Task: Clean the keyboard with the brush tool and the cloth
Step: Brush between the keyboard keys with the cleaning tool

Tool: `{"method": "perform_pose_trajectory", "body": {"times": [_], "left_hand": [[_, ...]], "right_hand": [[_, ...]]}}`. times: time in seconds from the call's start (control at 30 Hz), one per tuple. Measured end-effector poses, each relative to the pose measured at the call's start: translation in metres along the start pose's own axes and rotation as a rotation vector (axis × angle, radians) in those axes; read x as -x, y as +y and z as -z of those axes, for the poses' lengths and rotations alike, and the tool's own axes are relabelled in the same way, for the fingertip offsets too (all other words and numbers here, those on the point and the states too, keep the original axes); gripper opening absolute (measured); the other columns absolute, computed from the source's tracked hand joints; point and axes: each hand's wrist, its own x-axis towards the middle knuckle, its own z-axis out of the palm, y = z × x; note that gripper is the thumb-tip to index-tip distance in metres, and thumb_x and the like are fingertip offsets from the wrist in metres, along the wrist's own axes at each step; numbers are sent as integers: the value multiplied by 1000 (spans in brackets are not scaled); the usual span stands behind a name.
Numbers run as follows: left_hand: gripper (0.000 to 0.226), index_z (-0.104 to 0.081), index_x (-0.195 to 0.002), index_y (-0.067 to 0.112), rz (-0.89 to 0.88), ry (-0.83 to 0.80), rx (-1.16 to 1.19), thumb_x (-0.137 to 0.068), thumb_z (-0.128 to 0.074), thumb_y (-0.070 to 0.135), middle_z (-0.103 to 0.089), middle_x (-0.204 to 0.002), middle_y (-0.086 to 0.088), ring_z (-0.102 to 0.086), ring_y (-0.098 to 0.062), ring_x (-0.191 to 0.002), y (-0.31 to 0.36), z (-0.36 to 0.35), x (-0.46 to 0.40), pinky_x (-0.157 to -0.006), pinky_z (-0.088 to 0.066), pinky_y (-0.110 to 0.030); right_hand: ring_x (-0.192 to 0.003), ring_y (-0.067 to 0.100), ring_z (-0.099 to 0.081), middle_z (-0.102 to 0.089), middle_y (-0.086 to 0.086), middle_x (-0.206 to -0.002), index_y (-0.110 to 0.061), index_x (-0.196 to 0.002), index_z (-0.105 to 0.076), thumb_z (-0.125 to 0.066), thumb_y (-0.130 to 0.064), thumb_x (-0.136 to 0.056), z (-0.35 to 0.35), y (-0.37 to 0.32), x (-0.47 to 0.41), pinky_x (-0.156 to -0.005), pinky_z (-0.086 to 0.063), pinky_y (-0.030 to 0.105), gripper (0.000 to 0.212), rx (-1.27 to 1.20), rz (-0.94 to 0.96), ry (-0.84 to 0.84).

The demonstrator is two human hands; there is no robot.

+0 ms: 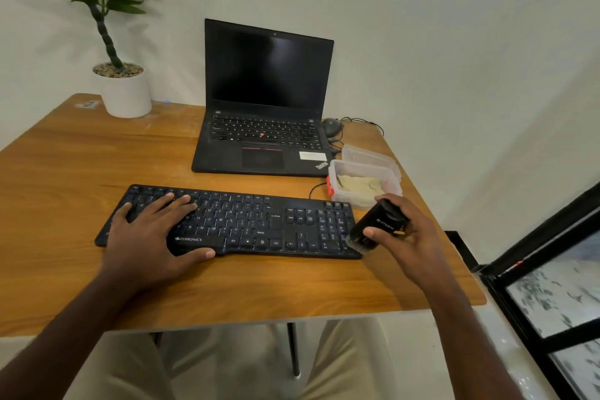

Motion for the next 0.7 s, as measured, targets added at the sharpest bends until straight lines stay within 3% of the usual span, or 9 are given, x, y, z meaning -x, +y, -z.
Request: {"method": "perform_pose_trajectory", "body": {"times": [0.13,0.3,0.47,0.57,0.7], "left_hand": [[111,-44,-145,35,-1,2,2,-59,-22,102,-38,-155,12,-25,-9,-147,0,0,1,-119,-7,-57],[111,-46,-144,34,-8,9,21,-59,-24,102,-39,-154,11,-26,-9,-146,0,1,1,-118,-7,-58],[108,-45,-144,35,-11,15,12,-61,-27,101,-39,-154,12,-27,-9,-146,-2,-1,1,-118,-9,-59],[106,-47,-144,34,-14,23,12,-61,-29,99,-41,-154,11,-29,-10,-146,-1,-1,1,-117,-10,-59],[106,-47,-143,34,-18,36,13,-62,-30,99,-42,-153,11,-31,-12,-145,-2,-2,1,-117,-11,-59]], "right_hand": [[-112,8,-64,-67,-15,-115,-29,-125,-61,-81,-7,-81,-21,-5,-2,-86,-60,28,53,73,13,-96],[-114,11,-63,-66,-14,-115,-21,-128,-60,-80,-7,-82,-20,-7,-8,-87,-59,29,52,39,25,-43],[-111,12,-65,-67,-14,-113,-22,-127,-61,-79,-7,-83,-30,-9,-7,-84,-59,29,50,17,9,-115],[-112,13,-65,-66,-15,-115,-23,-128,-60,-79,-8,-84,-32,-10,-12,-85,-61,35,50,19,13,-72],[-114,16,-64,-66,-12,-118,-23,-131,-59,-80,-14,-84,-45,-13,-11,-88,-60,41,52,87,46,-175]]}}
